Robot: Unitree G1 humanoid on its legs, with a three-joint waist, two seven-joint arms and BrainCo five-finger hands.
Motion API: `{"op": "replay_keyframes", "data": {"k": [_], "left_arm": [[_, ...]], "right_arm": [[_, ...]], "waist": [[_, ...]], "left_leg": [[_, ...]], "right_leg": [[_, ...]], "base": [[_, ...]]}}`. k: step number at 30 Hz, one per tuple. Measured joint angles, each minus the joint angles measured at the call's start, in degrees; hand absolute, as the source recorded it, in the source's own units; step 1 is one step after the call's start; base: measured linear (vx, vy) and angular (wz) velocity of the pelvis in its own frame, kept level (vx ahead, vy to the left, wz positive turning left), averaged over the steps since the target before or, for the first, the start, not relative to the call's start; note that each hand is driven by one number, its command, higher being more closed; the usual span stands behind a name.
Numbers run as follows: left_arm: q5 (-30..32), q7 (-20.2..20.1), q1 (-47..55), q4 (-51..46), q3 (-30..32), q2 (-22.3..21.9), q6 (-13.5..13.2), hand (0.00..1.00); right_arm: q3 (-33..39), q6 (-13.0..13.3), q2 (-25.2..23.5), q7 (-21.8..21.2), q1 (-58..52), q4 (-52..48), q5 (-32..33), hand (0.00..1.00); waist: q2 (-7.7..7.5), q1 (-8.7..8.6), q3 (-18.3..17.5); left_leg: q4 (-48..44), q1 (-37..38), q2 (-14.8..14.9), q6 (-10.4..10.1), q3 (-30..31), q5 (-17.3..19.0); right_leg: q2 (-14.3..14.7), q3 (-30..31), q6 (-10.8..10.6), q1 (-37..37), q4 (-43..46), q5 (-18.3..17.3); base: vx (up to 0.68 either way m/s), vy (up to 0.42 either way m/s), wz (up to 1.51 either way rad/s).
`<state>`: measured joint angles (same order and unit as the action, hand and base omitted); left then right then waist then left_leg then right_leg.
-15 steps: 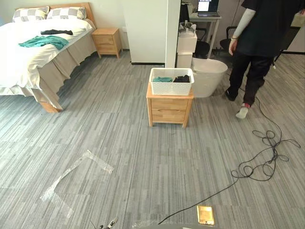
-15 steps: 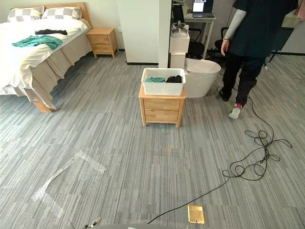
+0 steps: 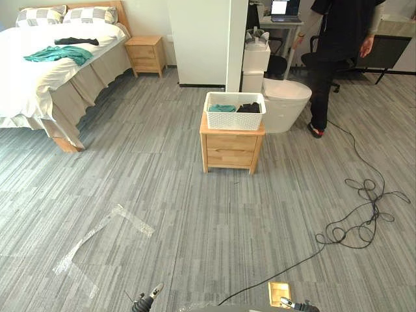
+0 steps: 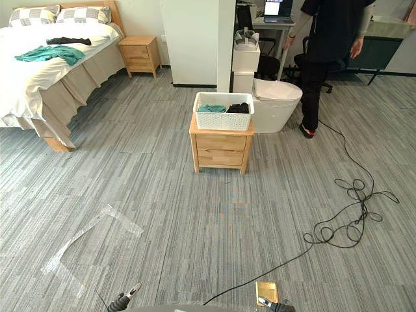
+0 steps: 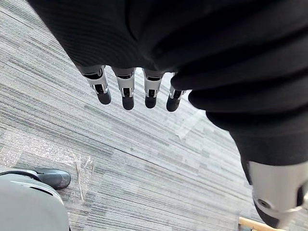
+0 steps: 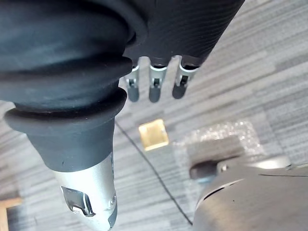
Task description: Pick up the laundry basket with both hands and put the clothes into the washing machine.
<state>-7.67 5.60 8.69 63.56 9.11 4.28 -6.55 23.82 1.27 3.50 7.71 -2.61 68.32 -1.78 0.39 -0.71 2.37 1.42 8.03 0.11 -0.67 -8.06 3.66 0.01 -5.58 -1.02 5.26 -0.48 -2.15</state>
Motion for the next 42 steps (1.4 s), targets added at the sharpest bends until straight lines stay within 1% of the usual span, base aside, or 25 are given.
{"op": "replay_keyframes", "data": {"k": [9, 13, 19, 21, 22, 23, 24, 25, 26, 27, 28, 29, 30, 31, 32, 33, 34, 35, 36, 37, 38, 39, 40, 41, 42], "left_arm": [[0.0, -0.6, 0.1, 0.0, -0.3, 0.1, 0.0, 0.00], [0.0, -0.6, -0.2, 0.0, -2.0, 0.7, 0.0, 0.00], [-0.1, -0.6, -0.4, 0.0, -2.2, 0.8, -0.2, 0.00], [-0.2, -0.6, -0.9, 0.0, -2.2, 0.6, -0.2, 0.00], [-0.3, -0.6, -1.1, -0.1, -2.2, 0.6, -0.3, 0.00], [-0.6, -0.6, -1.4, -0.1, -2.3, 0.5, -0.3, 0.00], [-0.6, -0.6, -1.8, -0.4, -2.2, 0.7, -0.3, 0.00], [-0.6, -0.6, -2.0, -0.7, -2.2, 0.8, -0.3, 0.00], [-0.6, -0.6, -2.5, -1.3, -2.2, 0.8, -0.3, 0.00], [-0.5, -0.5, -2.8, -1.6, -2.2, 1.3, -0.3, 0.00], [-0.5, -0.6, -2.8, -1.9, -2.2, 1.5, -0.2, 0.00], [-0.5, -0.5, -2.9, -2.3, -2.2, 1.6, 0.0, 0.00], [-0.4, -0.5, -2.9, -3.0, -2.2, 1.6, 0.1, 0.00], [-0.1, -0.6, -2.9, -3.0, -2.2, 1.7, 0.2, 0.00], [0.5, -0.6, -3.2, -3.0, -2.2, 1.7, 0.7, 0.00], [0.8, -0.7, -3.5, -3.0, -2.2, 1.7, 0.8, 0.00], [1.6, -0.8, -4.4, -3.0, -2.4, 1.7, 1.0, 0.00], [1.8, -1.4, -5.7, -2.9, -3.1, 1.5, 1.2, 0.00], [2.0, -1.8, -6.4, -2.8, -3.8, 1.4, 1.2, 0.00], [2.8, -2.1, -7.5, -2.3, -4.5, 1.5, 1.3, 0.00], [3.4, -2.5, -8.0, -2.3, -4.5, 0.9, 1.6, 0.00], [3.9, -3.0, -7.7, -2.3, -4.2, -0.1, 1.8, 0.00], [3.9, -3.1, -6.7, -2.1, -4.0, -0.7, 1.9, 0.00], [3.9, -3.0, -7.2, -1.6, -3.0, -1.0, 2.1, 0.00], [3.9, -3.0, -7.3, -1.7, -2.1, -1.2, 2.3, 0.00]], "right_arm": [[0.7, 0.0, -0.1, -0.1, 0.0, 0.0, 0.0, 0.00], [0.9, -0.1, -0.3, -0.1, 0.4, 0.0, 0.0, 0.00], [1.1, -0.2, -1.0, -0.2, 2.1, 0.0, 0.0, 0.00], [1.2, -0.3, -0.8, -0.2, 2.8, 0.0, 0.0, 0.00], [1.8, -0.4, -0.9, -0.2, 3.4, 0.0, 0.0, 0.00], [3.1, -0.5, -0.9, -0.2, 3.6, 0.0, 0.0, 0.00], [4.7, -0.5, -1.0, -0.2, 3.8, -0.3, 0.1, 0.00], [5.8, -0.6, -1.3, -0.1, 3.3, -0.8, 0.3, 0.00], [6.1, -0.7, -1.2, -0.1, 2.2, -2.1, 0.3, 0.00], [5.9, -0.8, -1.7, -0.1, 0.6, -4.9, 0.9, 0.00], [5.8, -0.6, -2.1, -0.1, -0.1, -5.7, 1.3, 0.00], [5.8, -0.5, -2.2, -0.1, -0.7, -6.2, 1.5, 0.00], [6.0, -0.5, -2.3, -0.1, -1.6, -6.4, 1.8, 0.00], [6.2, -0.5, -2.4, -0.1, -1.7, -6.4, 1.9, 0.00], [7.7, -0.5, -2.7, -0.1, -1.7, -6.2, 2.1, 0.00], [8.6, -0.5, -2.9, -0.1, -1.7, -5.9, 2.2, 0.00], [10.0, -0.6, -3.1, -0.2, -1.4, -4.1, 2.2, 0.00], [11.3, -0.8, -3.4, -0.2, -1.2, -2.2, 2.2, 0.00], [12.0, -1.2, -3.6, -0.2, -1.1, -1.1, 2.1, 0.00], [13.7, -2.3, -3.8, -0.2, -1.2, 0.7, 2.0, 0.00], [15.9, -3.2, -4.2, -0.2, -1.3, 1.1, 1.7, 0.00], [17.4, -3.8, -3.8, -0.3, -1.5, 0.8, 1.8, 0.00], [17.4, -3.8, -3.2, -0.4, -1.8, 0.5, 1.8, 0.00], [17.9, -3.7, -2.5, -0.2, -1.3, 0.6, 1.7, 0.00], [17.7, -3.7, -2.2, -0.2, -0.5, 0.5, 1.7, 0.00]], "waist": [[0.00, 0.03, 0.0], [0.00, 0.03, 0.1], [-0.33, 0.23, 0.9], [-0.07, 0.24, 1.8], [0.11, 0.32, 2.0], [0.37, 0.27, 2.8], [0.07, 0.20, 4.2], [-0.10, 0.19, 4.6], [-0.39, 0.29, 5.3], [-0.93, 0.04, 6.4], [-1.14, -0.22, 6.9], [-1.35, -0.36, 7.1], [-1.53, 0.23, 7.4], [-1.54, 0.10, 7.5], [-1.50, -0.25, 7.5], [-1.32, -0.25, 7.6], [-1.52, -0.56, 7.7], [-2.19, -1.27, 8.0], [-2.69, -1.58, 8.4], [-3.60, -1.64, 8.4], [-3.79, -2.35, 8.4], [-1.69, -3.72, 7.6], [-0.71, -4.75, 6.5], [-0.38, -4.65, 6.6], [-0.21, -4.40, 6.6]], "left_leg": [[0.7, 0.3, 0.0, 0.0, -0.1, 0.0], [0.7, 0.4, 0.0, 0.0, -0.2, 0.0], [0.6, 0.7, 0.0, -0.1, -1.8, 0.1], [-0.9, -0.7, -0.1, 0.9, -2.2, 0.9], [-2.2, -2.0, -0.1, 1.3, -2.3, 1.5], [-3.5, -2.7, -0.2, 1.7, -2.3, 2.3], [-5.1, -2.9, -0.9, 2.6, -1.7, 3.4], [-5.6, -3.1, -1.4, 3.0, -1.1, 4.1], [-6.5, -3.3, -2.4, 3.7, 0.1, 5.3], [-8.2, -3.3, -3.7, 4.6, 2.1, 6.0], [-9.0, -3.2, -4.1, 5.0, 3.4, 6.4], [-9.7, -2.6, -4.1, 5.4, 3.8, 6.9], [-10.3, -1.6, -3.6, 5.4, 4.4, 8.0], [-10.2, -1.2, -3.3, 5.4, 4.7, 8.3], [-10.2, -0.7, -2.5, 5.1, 5.0, 9.1], [-9.8, -0.1, -2.1, 5.0, 5.1, 9.5], [-9.3, 0.8, -1.5, 4.3, 5.4, 10.4], [-9.3, 1.3, -1.3, 3.8, 6.2, 11.5], [-9.0, 1.8, -1.2, 3.5, 6.6, 12.1], [-8.0, 3.3, -1.2, 2.7, 7.0, 13.4], [-8.1, 4.5, -0.4, 2.0, 8.2, 15.5], [-8.5, 5.6, 3.1, 0.9, 8.7, 17.1], [-9.8, 6.0, 4.6, -0.6, 9.4, 17.6], [-19.6, 2.3, 6.4, -2.6, 9.5, 17.0], [-25.6, 0.1, 7.1, -5.3, 9.4, 15.2]], "right_leg": [[0.1, -0.1, 0.1, 0.7, -1.5, 0.3], [0.1, -0.1, 0.0, 0.8, -1.6, 0.3], [0.2, 2.0, -0.4, 0.5, -1.5, 0.6], [0.1, 2.8, -0.7, -1.6, 0.5, 0.4], [-0.1, 2.8, -1.4, -2.9, 2.1, -0.3], [-0.5, 2.7, -2.6, -4.2, 5.2, -1.8], [-1.7, 2.1, -3.5, -6.0, 10.9, -4.8], [-2.7, 1.7, -4.6, -7.0, 14.5, -6.4], [-4.6, 0.1, -5.7, -11.1, 24.8, -8.2], [-8.2, -2.1, -0.2, -19.0, 42.6, -7.1], [-9.4, -2.5, 0.9, -21.3, 48.2, -6.7], [-10.1, -2.5, 0.6, -23.2, 52.1, -6.8], [-11.6, -4.2, -0.2, -26.5, 55.0, -7.3], [-12.4, -5.8, -0.6, -27.3, 53.7, -7.5], [-13.5, -9.8, -1.2, -28.1, 47.6, -7.2], [-13.7, -12.0, -1.3, -28.2, 43.4, -7.1], [-13.7, -15.3, -2.2, -28.1, 33.6, -6.0], [-13.6, -17.6, -2.3, -27.6, 24.1, -3.5], [-13.4, -18.3, -2.5, -27.2, 19.5, -1.9], [-13.0, -18.4, -2.9, -26.9, 13.3, 0.8], [-12.4, -17.4, -1.4, -27.0, 13.5, 1.6], [-10.2, -17.6, 2.3, -27.2, 16.6, 3.6], [-8.7, -18.1, 2.5, -26.6, 17.3, 3.7], [-7.4, -17.8, 5.4, -26.4, 20.3, 4.6], [-6.7, -17.9, 5.9, -25.6, 21.0, 3.5]], "base": [[0.00, -0.002, 0.00], [0.00, 0.000, 0.00], [-0.03, -0.011, -0.15], [-0.07, 0.004, -0.22], [-0.05, 0.016, -0.13], [-0.04, 0.038, 0.08], [-0.04, 0.044, 0.24], [-0.10, 0.056, 0.46], [-0.10, 0.074, 0.73], [-0.08, 0.069, 0.82], [0.00, 0.052, 0.79], [0.16, 0.026, 0.61], [0.15, 0.019, 0.45], [0.20, 0.025, 0.30], [0.17, 0.023, 0.06], [0.31, 0.008, -0.01], [0.41, -0.047, 0.07], [0.39, -0.090, 0.18], [0.44, -0.153, 0.23], [0.51, -0.207, 0.25], [0.67, -0.294, 0.41], [0.63, -0.275, 0.52], [0.74, -0.256, 0.49], [0.63, -0.216, 0.17], [0.80, -0.305, -0.22]]}}
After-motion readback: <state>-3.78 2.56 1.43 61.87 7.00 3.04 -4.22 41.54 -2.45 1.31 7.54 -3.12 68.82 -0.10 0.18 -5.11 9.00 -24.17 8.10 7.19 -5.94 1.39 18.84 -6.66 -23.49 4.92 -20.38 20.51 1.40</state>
